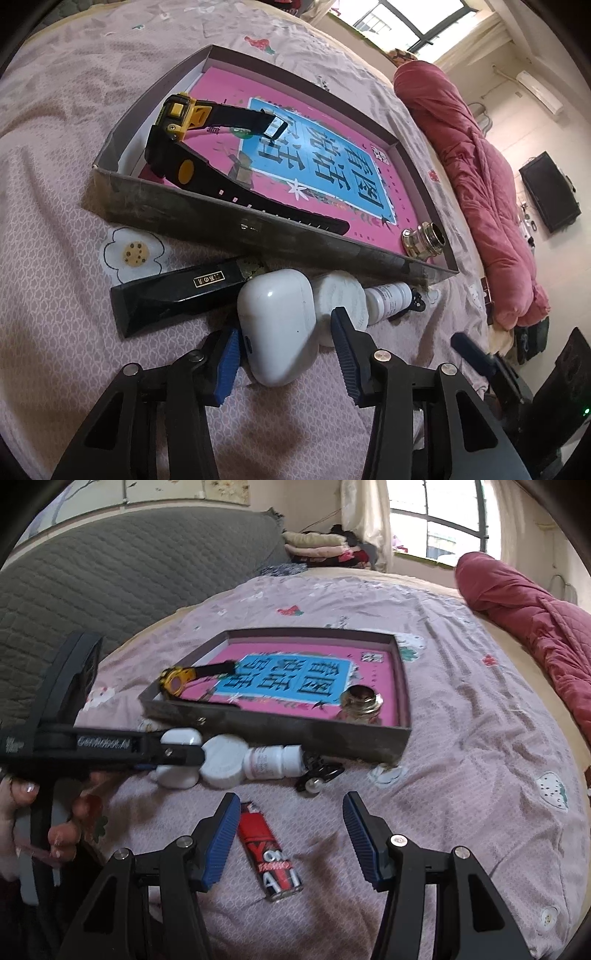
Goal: Organize rigid objects
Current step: 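Close the left tool on the white earbud case while the right tool grasps the red lighter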
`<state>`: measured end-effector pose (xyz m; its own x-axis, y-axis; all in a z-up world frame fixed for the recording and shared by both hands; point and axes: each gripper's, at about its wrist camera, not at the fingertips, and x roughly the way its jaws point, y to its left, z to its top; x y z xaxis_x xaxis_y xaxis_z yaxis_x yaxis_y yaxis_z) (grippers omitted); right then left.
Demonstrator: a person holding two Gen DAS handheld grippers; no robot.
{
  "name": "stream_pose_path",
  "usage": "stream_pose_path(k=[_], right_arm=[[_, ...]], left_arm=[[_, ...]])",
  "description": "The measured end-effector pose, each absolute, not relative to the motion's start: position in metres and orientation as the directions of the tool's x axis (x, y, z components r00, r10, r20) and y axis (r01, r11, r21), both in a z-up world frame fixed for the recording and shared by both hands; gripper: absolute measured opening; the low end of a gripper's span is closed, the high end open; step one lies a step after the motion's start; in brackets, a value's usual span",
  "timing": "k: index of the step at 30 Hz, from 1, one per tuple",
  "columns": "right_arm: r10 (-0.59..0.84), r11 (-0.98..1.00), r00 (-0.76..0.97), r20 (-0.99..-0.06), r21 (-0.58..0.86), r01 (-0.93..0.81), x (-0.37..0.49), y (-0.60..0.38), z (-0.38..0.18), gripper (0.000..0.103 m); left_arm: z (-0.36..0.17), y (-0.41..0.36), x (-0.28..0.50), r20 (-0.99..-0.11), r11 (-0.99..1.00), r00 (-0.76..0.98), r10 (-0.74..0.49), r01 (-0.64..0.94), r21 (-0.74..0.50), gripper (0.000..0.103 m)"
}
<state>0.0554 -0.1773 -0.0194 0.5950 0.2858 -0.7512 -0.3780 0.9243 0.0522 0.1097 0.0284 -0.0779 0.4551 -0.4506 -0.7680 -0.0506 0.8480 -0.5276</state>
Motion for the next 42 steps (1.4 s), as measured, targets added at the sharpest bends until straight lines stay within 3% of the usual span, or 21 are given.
stream_pose_path(k=[12,16,24,32,42], right_arm=[[0.293,0.903,0.493,-0.819,0.068,-0.423,0.057,-0.167,-0.041,0.057],[0.276,0.897,0.482,-0.832,0.043,-0.439,0.056,-0.162,-0.046,0.057],[0.270,0.886,0.468,-0.842,0.026,-0.463,0.059,-0.162,-0.052,0.057],[0.301,0.869,0.447,-0.843,0.049,-0.492,0.062,-0.161,-0.054,0.032],[0.337,0.867,0.413,-0.846,0.108,-0.486,0.069,-0.163,-0.059,0.028]], left_arm=[[-0.078,0.037,0.110,-0.749,0.825,0.456,-0.480,-0.054,-0.562,0.033],[-0.077,0.035,0.110,-0.735,0.812,0.452,-0.505,-0.040,-0.583,0.023],[-0.077,0.028,0.113,-0.735,0.810,0.443,-0.513,-0.034,-0.586,0.022],[-0.083,0.021,0.117,-0.746,0.809,0.428,-0.511,-0.055,-0.585,0.022],[-0.089,0.019,0.122,-0.751,0.802,0.418,-0.511,-0.082,-0.591,0.021]])
